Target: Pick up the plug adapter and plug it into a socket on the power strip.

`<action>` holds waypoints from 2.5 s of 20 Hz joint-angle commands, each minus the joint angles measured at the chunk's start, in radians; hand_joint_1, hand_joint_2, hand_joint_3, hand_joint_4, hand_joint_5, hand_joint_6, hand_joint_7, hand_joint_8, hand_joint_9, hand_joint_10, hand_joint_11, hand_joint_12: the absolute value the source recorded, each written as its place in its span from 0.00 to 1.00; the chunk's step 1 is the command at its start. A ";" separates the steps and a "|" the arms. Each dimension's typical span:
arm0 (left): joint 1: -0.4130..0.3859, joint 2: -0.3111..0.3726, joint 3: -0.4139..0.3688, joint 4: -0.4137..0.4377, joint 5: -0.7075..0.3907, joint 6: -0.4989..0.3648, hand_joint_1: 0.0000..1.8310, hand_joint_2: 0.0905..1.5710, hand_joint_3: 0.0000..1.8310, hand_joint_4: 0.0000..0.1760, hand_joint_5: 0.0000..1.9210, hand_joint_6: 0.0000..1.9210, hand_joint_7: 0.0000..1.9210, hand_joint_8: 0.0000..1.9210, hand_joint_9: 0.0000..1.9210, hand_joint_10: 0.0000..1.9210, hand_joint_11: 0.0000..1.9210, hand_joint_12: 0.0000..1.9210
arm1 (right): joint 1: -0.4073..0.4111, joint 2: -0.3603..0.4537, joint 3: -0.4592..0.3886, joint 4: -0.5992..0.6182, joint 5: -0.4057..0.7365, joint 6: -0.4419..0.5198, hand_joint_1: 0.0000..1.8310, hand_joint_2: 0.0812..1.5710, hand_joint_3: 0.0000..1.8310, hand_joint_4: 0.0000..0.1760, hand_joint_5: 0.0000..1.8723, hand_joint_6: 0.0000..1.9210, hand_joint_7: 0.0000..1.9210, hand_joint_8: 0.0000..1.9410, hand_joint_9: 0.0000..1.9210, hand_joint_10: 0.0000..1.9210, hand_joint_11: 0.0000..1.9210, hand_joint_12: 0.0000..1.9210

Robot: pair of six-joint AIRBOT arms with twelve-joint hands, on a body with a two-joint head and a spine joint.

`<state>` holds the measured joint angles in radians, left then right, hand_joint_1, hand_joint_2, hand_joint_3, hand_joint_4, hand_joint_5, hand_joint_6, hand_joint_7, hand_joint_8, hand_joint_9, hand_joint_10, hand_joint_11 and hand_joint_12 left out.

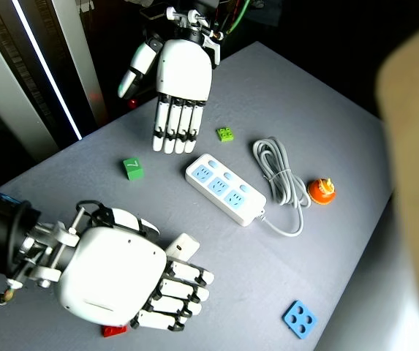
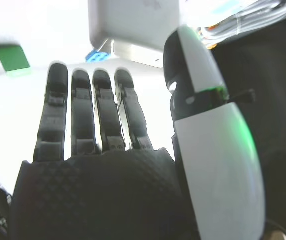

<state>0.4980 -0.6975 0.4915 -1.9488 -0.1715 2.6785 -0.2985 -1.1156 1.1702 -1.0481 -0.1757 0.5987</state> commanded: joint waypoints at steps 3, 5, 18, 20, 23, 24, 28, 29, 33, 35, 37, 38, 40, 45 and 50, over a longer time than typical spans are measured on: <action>-0.006 -0.001 0.006 0.004 0.006 -0.111 0.00 0.78 0.00 0.00 0.07 0.00 0.06 0.00 0.06 0.00 0.00 0.15 | -0.002 -0.024 0.026 -0.010 0.046 0.001 0.51 0.74 0.00 0.00 0.16 0.00 0.11 0.00 0.09 0.00 0.00 0.28; -0.023 -0.008 0.014 0.004 0.020 -0.132 0.00 0.78 0.00 0.00 0.08 0.00 0.07 0.00 0.07 0.00 0.00 0.16 | -0.008 -0.041 0.041 -0.010 0.046 -0.005 0.52 0.74 0.00 0.00 0.16 0.00 0.11 0.00 0.10 0.00 0.00 0.30; -0.052 -0.032 0.060 -0.123 -0.039 -0.274 0.00 0.78 0.00 0.00 0.09 0.00 0.07 0.00 0.06 0.00 0.00 0.17 | -0.019 -0.103 0.089 -0.010 0.052 -0.009 0.55 0.71 0.00 0.00 0.23 0.01 0.15 0.00 0.13 0.00 0.00 0.38; -0.062 -0.032 0.062 -0.076 -0.032 -0.274 0.00 0.78 0.00 0.00 0.08 0.00 0.06 0.00 0.05 0.00 0.00 0.14 | -0.025 -0.104 0.089 -0.010 0.049 -0.014 0.54 0.73 0.00 0.00 0.18 0.00 0.13 0.00 0.11 0.00 0.00 0.34; -0.081 -0.036 0.065 -0.012 -0.012 -0.274 0.00 0.78 0.00 0.00 0.07 0.00 0.06 0.00 0.04 0.00 0.00 0.12 | -0.031 -0.104 0.091 -0.010 0.046 -0.022 0.54 0.73 0.00 0.00 0.18 0.00 0.11 0.00 0.10 0.00 0.00 0.34; -0.076 -0.034 0.064 -0.011 -0.012 -0.273 0.00 0.78 0.00 0.00 0.07 0.00 0.06 0.00 0.05 0.00 0.00 0.12 | -0.031 -0.104 0.092 -0.010 0.046 -0.024 0.53 0.74 0.00 0.00 0.17 0.00 0.11 0.00 0.10 0.00 0.00 0.34; -0.060 -0.030 0.060 0.016 -0.015 -0.238 0.00 0.79 0.00 0.00 0.06 0.00 0.05 0.00 0.04 0.00 0.00 0.12 | -0.032 -0.105 0.093 -0.010 0.046 -0.032 0.53 0.72 0.00 0.00 0.28 0.02 0.17 0.00 0.14 0.00 0.00 0.40; -0.054 -0.030 0.059 0.016 -0.016 -0.245 0.00 0.79 0.00 0.00 0.06 0.00 0.05 0.00 0.05 0.00 0.00 0.12 | -0.032 -0.107 0.094 -0.010 0.046 -0.033 0.55 0.72 0.00 0.00 0.25 0.00 0.17 0.00 0.14 0.00 0.00 0.40; -0.035 -0.027 0.058 0.016 -0.026 -0.264 0.00 0.78 0.00 0.00 0.07 0.00 0.05 0.00 0.05 0.00 0.00 0.12 | -0.037 -0.110 0.094 -0.010 0.046 -0.040 0.57 0.71 0.00 0.00 0.24 0.01 0.17 0.00 0.15 0.00 0.00 0.42; -0.035 -0.028 0.061 0.016 -0.026 -0.209 0.00 0.79 0.00 0.00 0.07 0.00 0.06 0.00 0.05 0.00 0.00 0.12 | -0.037 -0.110 0.094 -0.010 0.046 -0.040 0.55 0.71 0.00 0.00 0.24 0.00 0.17 0.00 0.16 0.00 0.00 0.45; -0.038 -0.029 0.064 0.017 -0.036 -0.153 0.00 0.78 0.00 0.00 0.07 0.00 0.05 0.00 0.04 0.00 0.00 0.10 | -0.039 -0.111 0.094 -0.010 0.046 -0.041 0.55 0.74 0.00 0.00 0.28 0.01 0.20 0.00 0.17 0.00 0.00 0.47; -0.039 -0.030 0.065 0.020 -0.041 -0.132 0.00 0.78 0.00 0.00 0.07 0.00 0.06 0.00 0.05 0.00 0.00 0.11 | -0.041 -0.111 0.094 -0.010 0.046 -0.044 0.56 0.74 0.00 0.00 0.31 0.01 0.22 0.00 0.18 0.00 0.00 0.49; -0.052 -0.038 0.072 0.106 -0.045 -0.106 0.00 0.78 0.00 0.00 0.06 0.00 0.05 0.00 0.03 0.00 0.00 0.08 | -0.043 -0.111 0.094 -0.010 0.050 -0.045 0.58 0.75 0.00 0.00 0.37 0.01 0.26 0.00 0.22 0.00 0.01 0.53; -0.055 -0.047 0.072 0.106 -0.063 -0.006 0.00 0.78 0.00 0.00 0.09 0.00 0.08 0.00 0.08 0.00 0.00 0.17 | -0.042 -0.113 0.094 -0.010 0.053 -0.040 0.57 0.79 0.00 0.00 0.39 0.00 0.39 0.00 0.37 0.01 0.13 0.56; -0.045 -0.066 0.061 0.105 -0.084 0.021 0.00 0.78 0.00 0.00 0.10 0.00 0.09 0.00 0.09 0.00 0.00 0.20 | -0.040 -0.117 0.094 -0.010 0.053 -0.032 0.63 0.76 0.00 0.00 0.42 0.67 0.44 0.51 0.51 0.04 0.26 0.68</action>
<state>0.4603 -0.7692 0.5556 -1.8614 -0.2691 2.6976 -0.3420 -1.2369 1.2617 -1.0519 -0.1658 0.5545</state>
